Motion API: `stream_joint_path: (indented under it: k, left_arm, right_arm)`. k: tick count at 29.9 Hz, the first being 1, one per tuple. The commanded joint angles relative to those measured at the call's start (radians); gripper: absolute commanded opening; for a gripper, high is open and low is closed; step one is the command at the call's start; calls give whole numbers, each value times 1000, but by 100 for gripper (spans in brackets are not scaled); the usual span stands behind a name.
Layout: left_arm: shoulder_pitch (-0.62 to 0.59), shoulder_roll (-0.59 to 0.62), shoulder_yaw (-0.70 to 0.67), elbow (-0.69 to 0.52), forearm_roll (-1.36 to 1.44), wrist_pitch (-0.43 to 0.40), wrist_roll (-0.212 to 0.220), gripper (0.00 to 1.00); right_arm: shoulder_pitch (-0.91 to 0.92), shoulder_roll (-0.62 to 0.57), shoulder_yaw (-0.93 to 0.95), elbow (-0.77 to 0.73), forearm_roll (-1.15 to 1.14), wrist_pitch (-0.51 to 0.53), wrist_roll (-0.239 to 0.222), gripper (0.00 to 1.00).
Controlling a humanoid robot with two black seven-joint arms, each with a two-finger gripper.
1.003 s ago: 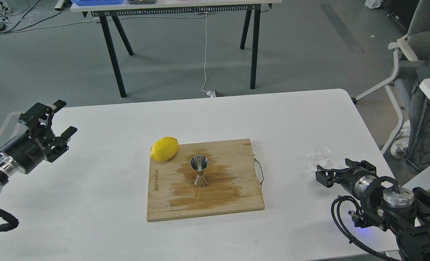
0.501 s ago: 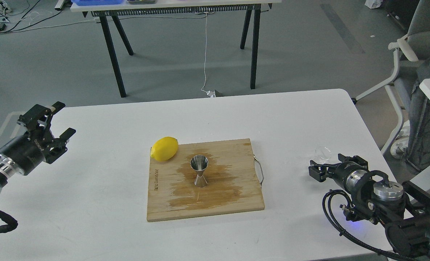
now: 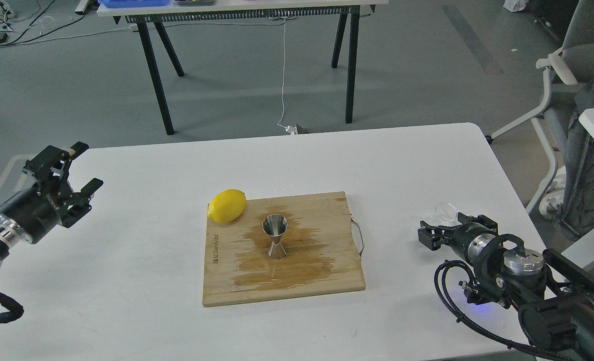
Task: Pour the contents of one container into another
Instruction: 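Grasp the clear glass cup with the right gripper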
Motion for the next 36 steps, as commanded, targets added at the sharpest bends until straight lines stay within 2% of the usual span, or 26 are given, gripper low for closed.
stream_joint_path:
  k: [1, 19, 27, 34, 36]
  left_arm:
    - [0, -3, 0, 2, 0, 0, 0, 98]
    - [0, -6, 0, 13, -1, 0, 0, 98]
    - [6, -19, 2, 14, 0, 0, 0, 98]
    - [6, -22, 0, 14, 0, 0, 0, 98]
    - [6, -22, 0, 22, -1, 0, 0, 98]
  right_arm:
    - [0, 5, 6, -2, -1, 0, 9, 88]
    - [14, 11, 41, -15, -6, 1, 12, 87]
    - [15, 18, 41, -17, -7, 3, 14, 82]
    - [15, 24, 38, -17, -21, 6, 14, 70]
    - [15, 24, 37, -17, -36, 7, 14, 61]
